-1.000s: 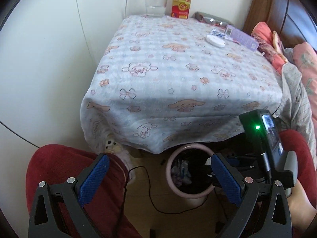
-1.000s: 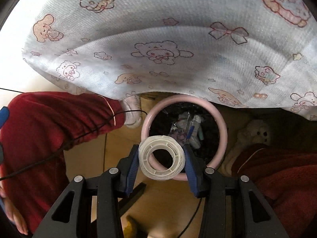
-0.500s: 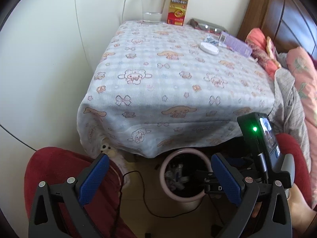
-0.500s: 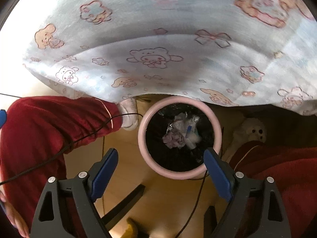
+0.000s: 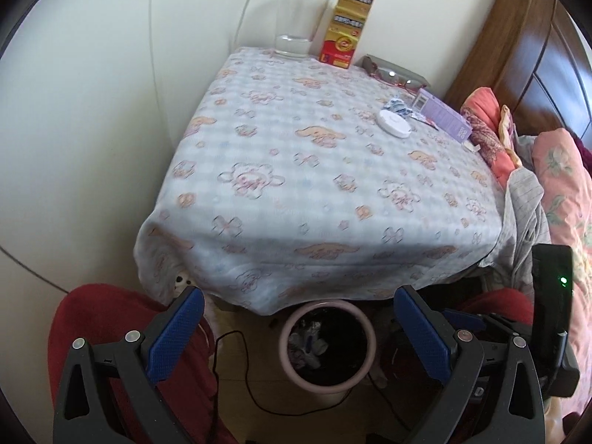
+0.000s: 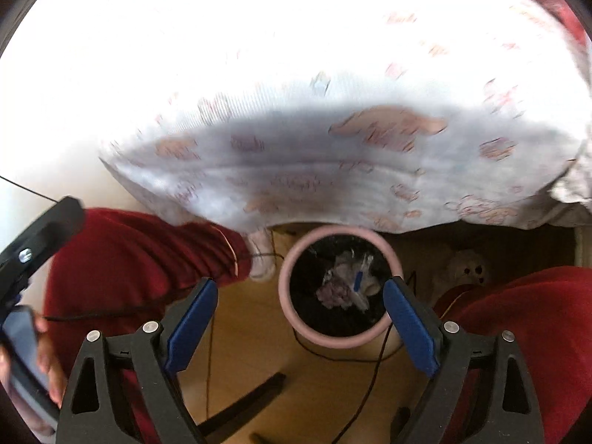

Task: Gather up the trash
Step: 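Reach the left tool to the blue-white sachet on the table and grasp it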

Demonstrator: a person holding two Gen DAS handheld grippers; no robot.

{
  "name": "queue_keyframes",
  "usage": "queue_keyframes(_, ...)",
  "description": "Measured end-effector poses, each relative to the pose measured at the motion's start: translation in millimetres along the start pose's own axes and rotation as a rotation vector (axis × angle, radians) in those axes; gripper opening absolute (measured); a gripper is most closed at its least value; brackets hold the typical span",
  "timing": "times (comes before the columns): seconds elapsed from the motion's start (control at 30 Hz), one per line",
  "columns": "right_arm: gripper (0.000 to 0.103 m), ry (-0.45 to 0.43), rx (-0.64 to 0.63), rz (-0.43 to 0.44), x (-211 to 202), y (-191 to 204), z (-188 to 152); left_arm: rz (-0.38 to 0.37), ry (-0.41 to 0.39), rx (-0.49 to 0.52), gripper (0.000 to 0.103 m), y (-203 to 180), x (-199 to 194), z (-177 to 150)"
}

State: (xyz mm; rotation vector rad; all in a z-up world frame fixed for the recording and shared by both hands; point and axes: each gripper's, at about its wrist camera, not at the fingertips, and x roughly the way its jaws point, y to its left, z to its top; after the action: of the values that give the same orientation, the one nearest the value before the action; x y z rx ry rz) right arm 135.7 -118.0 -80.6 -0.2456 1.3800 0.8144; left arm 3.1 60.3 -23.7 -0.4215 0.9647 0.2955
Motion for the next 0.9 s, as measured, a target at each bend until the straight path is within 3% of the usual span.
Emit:
queue_keyframes(0.17, 0.091, -0.074, 0.026, 0.035, -21, -5, 0, -0.03, 0.009, 0.04, 0.102, -27, 4, 31)
queue_keyframes(0.37, 0.092, -0.107, 0.062, 0.084, -28, -12, 0, -0.065, 0.038, 0.11, 0.102, -74, 24, 101)
queue_keyframes(0.5, 0.092, -0.109, 0.093, 0.121, -25, -20, -1, -0.068, 0.11, 0.128, 0.102, -99, 57, 150)
queue_keyframes(0.7, 0.092, -0.108, 0.132, 0.177, -24, -29, -1, -0.013, 0.226, 0.163, 0.102, -128, 117, 200)
queue_keyframes(0.9, 0.092, -0.104, 0.168, 0.233, -19, -36, 3, 0.054, 0.329, 0.147, 0.102, -130, 176, 220)
